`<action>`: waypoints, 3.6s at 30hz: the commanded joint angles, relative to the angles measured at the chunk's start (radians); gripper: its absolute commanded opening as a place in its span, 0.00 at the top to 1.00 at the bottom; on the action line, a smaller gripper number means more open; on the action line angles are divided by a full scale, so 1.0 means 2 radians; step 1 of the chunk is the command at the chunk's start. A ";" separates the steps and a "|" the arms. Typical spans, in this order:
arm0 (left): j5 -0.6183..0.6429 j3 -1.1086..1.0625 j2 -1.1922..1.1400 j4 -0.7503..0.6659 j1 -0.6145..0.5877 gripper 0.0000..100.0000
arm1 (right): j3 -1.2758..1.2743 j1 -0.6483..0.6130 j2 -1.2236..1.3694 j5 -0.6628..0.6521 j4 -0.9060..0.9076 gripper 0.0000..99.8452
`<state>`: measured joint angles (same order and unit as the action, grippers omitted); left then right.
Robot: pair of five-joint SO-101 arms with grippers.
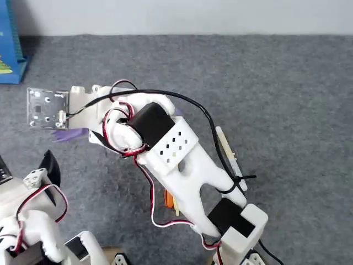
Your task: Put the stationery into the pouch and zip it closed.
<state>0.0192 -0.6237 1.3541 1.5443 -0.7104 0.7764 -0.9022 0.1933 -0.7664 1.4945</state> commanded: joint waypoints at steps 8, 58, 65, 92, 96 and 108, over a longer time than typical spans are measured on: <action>-0.008 0.000 0.005 -0.019 -0.004 0.70 | 0.007 0.083 -0.056 0.002 0.036 0.99; -0.062 0.014 -0.087 -0.061 0.110 0.70 | 0.004 0.096 -0.104 -0.008 0.063 0.99; -0.059 0.016 -0.064 -0.051 0.141 0.70 | 0.004 0.096 -0.122 0.013 0.110 0.99; 0.105 0.072 -0.066 -0.135 0.285 0.70 | 0.004 0.082 -0.132 0.048 0.143 0.99; 0.109 0.072 -0.065 -0.141 0.287 0.70 | 0.004 0.049 -0.169 0.048 0.147 0.99; 0.063 0.018 -0.060 -0.121 0.285 0.70 | -0.123 -0.009 -0.269 0.068 0.138 0.99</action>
<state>0.1849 -0.5854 1.2190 1.2942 -0.1427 0.5754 -0.9129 -0.2793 -0.6452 1.7538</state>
